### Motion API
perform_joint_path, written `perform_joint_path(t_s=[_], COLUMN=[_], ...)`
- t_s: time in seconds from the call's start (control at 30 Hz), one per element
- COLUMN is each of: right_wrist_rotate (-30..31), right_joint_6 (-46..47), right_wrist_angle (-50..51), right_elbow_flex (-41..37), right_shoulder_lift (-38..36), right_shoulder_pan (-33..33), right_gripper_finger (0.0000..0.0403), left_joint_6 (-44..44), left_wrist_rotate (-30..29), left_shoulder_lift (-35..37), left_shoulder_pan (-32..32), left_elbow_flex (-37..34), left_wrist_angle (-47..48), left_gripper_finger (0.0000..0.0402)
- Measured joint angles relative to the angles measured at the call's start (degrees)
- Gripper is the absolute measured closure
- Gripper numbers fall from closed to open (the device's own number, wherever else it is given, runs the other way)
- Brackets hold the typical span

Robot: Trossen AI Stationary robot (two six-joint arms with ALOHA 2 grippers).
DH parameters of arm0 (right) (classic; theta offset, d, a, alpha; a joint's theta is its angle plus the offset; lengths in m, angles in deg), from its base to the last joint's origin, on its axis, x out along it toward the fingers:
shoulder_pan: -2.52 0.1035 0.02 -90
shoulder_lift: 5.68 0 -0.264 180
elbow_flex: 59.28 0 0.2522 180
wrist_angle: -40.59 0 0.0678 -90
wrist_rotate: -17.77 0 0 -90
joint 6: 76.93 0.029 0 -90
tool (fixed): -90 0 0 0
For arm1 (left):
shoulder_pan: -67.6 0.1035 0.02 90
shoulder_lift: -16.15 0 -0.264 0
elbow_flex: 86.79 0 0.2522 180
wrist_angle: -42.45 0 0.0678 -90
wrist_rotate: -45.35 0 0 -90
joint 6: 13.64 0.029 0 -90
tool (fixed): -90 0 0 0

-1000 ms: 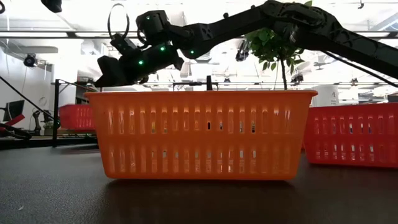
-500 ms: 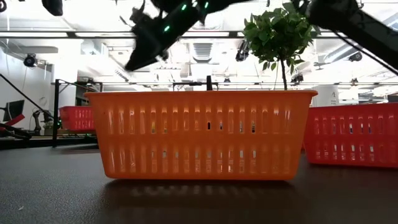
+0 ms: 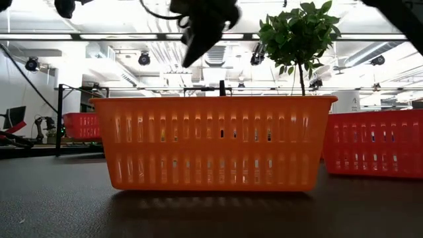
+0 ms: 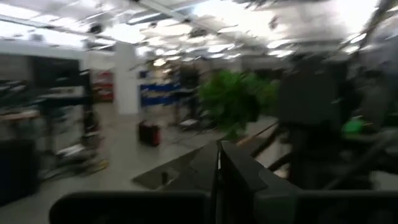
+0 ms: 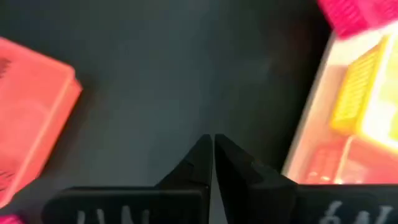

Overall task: Stack baskets on shelf by color
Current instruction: Put the top left red bin on the shelf

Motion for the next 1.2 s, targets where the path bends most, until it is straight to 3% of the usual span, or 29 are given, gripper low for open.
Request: perform_joint_path(t_s=[0.17, 0.37, 0.43, 0.5, 0.6, 0.67, 0.97, 1.07, 1.2], right_wrist_rotate=[-0.3, -0.3, -0.3, -0.3, -0.3, -0.3, -0.3, -0.3, -0.3], right_joint_6=[2.3, 2.6, 2.6, 2.5, 2.0, 1.9, 0.0, -0.8, -1.8], right_wrist_angle=[-8.1, -25.5, -31.2, -36.5, -43.0, -45.6, -53.9, -55.3, -55.8], right_elbow_flex=[-15.5, -35.0, -40.6, -45.4, -50.8, -53.5, -61.3, -62.9, -63.9], right_shoulder_lift=[-9.7, -22.1, -25.8, -29.2, -33.7, -36.3, -44.2, -45.3, -45.5], right_shoulder_pan=[0.6, 1.2, 1.1, 1.1, 1.1, 1.1, 1.1, 1.1, 1.1], right_gripper_finger=[0.0394, 0.0394, 0.0394, 0.0394, 0.0394, 0.0394, 0.0394, 0.0394, 0.0394], left_joint_6=[-1.8, -4.0, -6.6, -11.3, -18.4, -22.4, -38.3, -38.2, -30.6], left_wrist_rotate=[-2.4, -1.3, 3.7, 13.2, 25.9, 29.6, 30.8, 33.6, 35.9], left_shoulder_lift=[-8.4, -14.8, -15.9, -17.3, -19.0, -20.1, -29.4, -34.5, -41.6], left_shoulder_pan=[0.5, 2.3, 3.7, 6.0, 10.4, 13.4, 31.2, 37.2, 43.0], left_elbow_flex=[2.6, 5.7, 7.0, 8.8, 12.3, 15.5, 32.1, 38.3, 44.0], left_wrist_angle=[-0.1, 0.2, 2.7, 8.1, 17.8, 27.3, 82.1, 93.1, 101.4], left_gripper_finger=[0.0401, 0.0401, 0.0401, 0.0402, 0.0402, 0.0402, 0.0402, 0.0402, 0.0401])
